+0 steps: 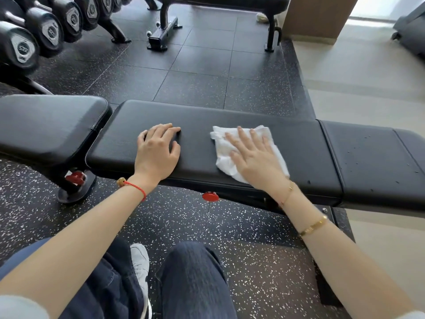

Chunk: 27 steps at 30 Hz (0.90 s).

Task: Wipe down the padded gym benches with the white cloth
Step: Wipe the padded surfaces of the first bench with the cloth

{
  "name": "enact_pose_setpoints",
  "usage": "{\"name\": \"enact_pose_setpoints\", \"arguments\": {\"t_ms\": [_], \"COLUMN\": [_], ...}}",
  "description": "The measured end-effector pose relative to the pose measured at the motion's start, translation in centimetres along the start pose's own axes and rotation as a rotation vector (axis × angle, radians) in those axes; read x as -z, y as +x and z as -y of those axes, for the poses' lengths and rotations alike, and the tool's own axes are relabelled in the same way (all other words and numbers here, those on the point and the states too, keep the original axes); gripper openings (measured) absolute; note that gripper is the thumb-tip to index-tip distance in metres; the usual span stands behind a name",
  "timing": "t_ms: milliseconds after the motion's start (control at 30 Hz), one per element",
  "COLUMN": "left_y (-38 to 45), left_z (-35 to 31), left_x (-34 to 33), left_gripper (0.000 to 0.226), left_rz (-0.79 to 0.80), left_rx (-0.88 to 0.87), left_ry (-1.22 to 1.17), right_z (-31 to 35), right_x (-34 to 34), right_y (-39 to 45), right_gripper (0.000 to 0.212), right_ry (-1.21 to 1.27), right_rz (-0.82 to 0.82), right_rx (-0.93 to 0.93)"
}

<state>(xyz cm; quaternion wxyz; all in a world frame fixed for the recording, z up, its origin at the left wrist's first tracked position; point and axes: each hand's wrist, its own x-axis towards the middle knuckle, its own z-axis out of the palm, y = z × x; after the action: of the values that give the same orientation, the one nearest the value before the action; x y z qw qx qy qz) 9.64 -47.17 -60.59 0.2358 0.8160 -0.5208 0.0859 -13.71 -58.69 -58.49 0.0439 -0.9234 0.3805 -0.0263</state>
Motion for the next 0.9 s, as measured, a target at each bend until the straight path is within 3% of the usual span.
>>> {"name": "enact_pose_setpoints", "arguments": {"t_ms": [100, 200, 433, 667, 900], "left_y": [-0.1, 0.0, -0.1, -0.1, 0.0], "left_z": [-0.1, -0.4, -0.4, -0.5, -0.4], "left_x": [0.1, 0.1, -0.1, -0.2, -0.2], "left_gripper": [0.039, 0.039, 0.04, 0.041, 0.041], "left_rz": [0.01, 0.007, 0.022, 0.04, 0.027], "left_rx": [0.003, 0.013, 0.009, 0.004, 0.013], "left_ry": [0.004, -0.002, 0.001, 0.02, -0.004], "right_z": [-5.3, -7.1, -5.1, -7.4, 4.3], "right_x": [0.8, 1.4, -0.1, 1.2, -0.3], "right_y": [-1.7, -2.2, -7.8, -0.6, 2.1], "right_gripper": [0.052, 0.052, 0.058, 0.052, 0.054], "right_ry": [-0.049, 0.068, 0.04, 0.045, -0.013], "right_rz": [-0.019, -0.002, -0.076, -0.011, 0.012], "right_rx": [-0.233, -0.4, -0.213, -0.402, -0.008]}}
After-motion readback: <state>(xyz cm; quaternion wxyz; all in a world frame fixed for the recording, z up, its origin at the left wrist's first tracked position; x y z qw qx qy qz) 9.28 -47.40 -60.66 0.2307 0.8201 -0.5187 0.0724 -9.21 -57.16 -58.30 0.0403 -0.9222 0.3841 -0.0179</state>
